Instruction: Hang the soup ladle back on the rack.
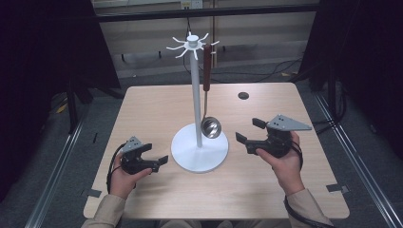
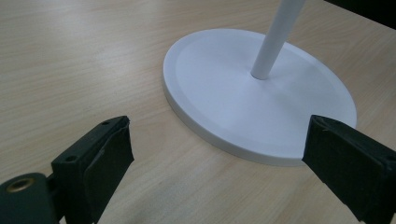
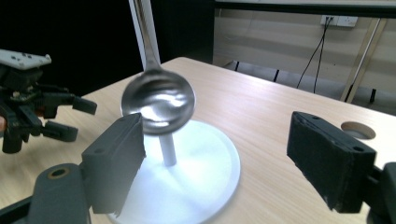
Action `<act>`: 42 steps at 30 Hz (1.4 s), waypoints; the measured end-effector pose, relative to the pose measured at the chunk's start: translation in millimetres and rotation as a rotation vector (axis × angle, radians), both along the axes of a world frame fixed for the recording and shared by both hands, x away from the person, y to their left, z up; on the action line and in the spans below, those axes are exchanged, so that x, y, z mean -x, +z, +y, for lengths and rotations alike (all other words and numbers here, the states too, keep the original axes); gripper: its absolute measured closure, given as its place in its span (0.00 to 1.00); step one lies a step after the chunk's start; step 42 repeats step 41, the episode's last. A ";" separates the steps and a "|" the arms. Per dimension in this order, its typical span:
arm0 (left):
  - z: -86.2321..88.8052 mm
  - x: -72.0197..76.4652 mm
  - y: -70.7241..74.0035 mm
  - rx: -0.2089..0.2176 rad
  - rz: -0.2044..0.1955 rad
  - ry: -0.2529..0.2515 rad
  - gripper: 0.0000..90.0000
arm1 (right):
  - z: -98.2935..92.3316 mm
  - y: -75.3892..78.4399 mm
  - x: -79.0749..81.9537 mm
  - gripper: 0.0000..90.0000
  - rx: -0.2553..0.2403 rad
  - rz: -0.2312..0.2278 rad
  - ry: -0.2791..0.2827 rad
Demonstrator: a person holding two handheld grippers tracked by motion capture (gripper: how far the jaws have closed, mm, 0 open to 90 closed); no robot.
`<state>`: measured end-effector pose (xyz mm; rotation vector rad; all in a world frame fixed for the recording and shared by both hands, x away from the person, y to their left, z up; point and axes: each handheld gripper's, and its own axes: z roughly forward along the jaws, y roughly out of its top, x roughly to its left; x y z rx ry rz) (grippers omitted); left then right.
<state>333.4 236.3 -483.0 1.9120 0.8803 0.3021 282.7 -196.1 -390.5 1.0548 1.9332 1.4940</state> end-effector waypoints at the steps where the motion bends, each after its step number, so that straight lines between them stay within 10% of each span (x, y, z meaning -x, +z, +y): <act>1: -0.3 0.2 -0.1 0.007 0.002 0.002 0.09 | -0.9 -2.4 0.7 0.21 0.001 0.000 -0.003; 42: -2.6 -0.5 0.9 -0.006 0.000 -0.007 0.09 | -38.4 -71.2 22.2 0.20 0.084 0.085 -0.059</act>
